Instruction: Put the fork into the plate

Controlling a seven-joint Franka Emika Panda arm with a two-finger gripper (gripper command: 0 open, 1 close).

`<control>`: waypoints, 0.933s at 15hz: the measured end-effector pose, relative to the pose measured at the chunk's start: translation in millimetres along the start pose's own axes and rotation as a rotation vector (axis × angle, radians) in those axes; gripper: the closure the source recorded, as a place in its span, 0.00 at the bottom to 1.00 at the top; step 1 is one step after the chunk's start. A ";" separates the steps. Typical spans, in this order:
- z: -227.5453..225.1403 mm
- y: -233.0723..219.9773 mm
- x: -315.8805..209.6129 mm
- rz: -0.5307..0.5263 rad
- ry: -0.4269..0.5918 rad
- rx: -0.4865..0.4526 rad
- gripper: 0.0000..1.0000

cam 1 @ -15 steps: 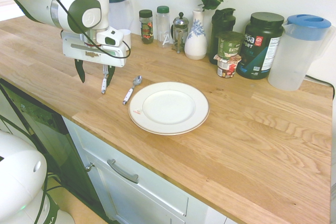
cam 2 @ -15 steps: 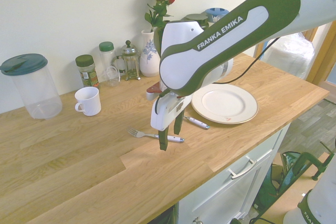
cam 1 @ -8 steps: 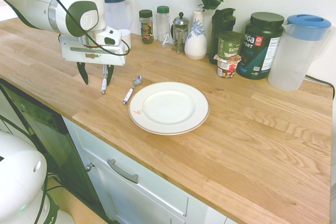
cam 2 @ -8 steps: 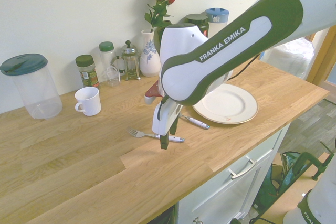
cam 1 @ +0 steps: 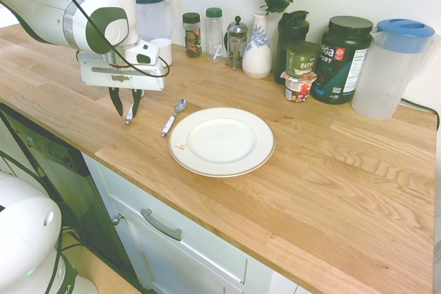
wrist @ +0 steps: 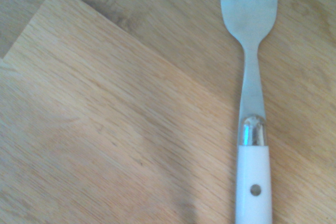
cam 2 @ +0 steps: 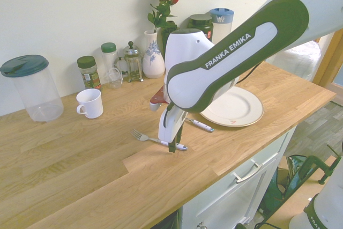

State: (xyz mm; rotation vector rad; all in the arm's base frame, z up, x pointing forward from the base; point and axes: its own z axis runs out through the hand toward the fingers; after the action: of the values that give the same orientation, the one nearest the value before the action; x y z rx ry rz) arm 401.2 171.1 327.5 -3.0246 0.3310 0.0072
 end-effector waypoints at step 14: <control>-38.0 5.9 31.3 0.004 0.105 0.011 1.00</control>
State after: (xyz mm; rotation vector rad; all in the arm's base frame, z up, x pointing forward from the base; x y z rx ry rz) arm 430.3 154.8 364.2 -3.0204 0.3439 -0.1529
